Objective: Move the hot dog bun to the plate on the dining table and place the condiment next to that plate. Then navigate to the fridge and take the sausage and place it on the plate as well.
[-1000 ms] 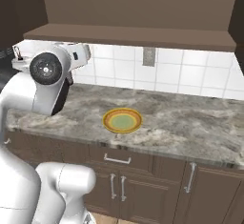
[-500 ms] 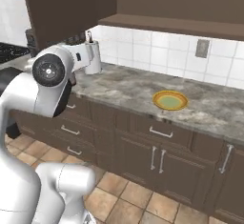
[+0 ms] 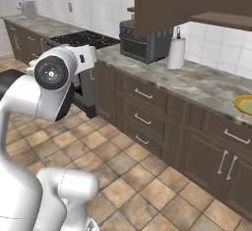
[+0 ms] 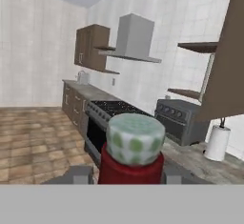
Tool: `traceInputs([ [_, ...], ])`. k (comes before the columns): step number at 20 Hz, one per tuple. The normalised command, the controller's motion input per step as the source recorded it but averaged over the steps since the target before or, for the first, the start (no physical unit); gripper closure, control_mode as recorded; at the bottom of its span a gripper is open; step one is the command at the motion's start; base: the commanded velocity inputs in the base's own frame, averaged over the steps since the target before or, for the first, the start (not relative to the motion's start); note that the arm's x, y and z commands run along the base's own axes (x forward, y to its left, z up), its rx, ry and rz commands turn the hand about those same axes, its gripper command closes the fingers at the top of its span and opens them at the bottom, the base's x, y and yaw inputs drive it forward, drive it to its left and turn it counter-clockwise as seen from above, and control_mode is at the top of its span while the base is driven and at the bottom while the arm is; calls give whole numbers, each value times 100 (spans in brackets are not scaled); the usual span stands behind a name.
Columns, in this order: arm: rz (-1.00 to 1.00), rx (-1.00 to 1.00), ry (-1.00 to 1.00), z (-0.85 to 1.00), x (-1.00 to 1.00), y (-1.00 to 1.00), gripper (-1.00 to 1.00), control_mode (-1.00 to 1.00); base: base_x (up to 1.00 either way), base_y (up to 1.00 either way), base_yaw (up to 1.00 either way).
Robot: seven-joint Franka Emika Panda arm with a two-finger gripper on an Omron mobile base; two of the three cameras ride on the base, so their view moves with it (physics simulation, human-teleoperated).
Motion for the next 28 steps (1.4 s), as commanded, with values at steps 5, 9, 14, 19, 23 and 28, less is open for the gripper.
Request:
traceInputs([
  [5, 0, 0, 0, 0, 0, 0, 100, 100, -69, 53, 60],
  [9, 0, 0, 0, 0, 0, 0, 100, 100, -71, 49, 60],
  [14, 0, 0, 0, 0, 0, 0, 100, 100, -74, 49, 59],
  [19, 0, 0, 0, 0, 0, 0, 100, 100, -58, 75, 58],
  [23, 0, 0, 0, 0, 0, 0, 100, 100, -30, 100, 50],
  [28, 0, 0, 0, 0, 0, 0, 100, 100, -18, 100, 42],
])
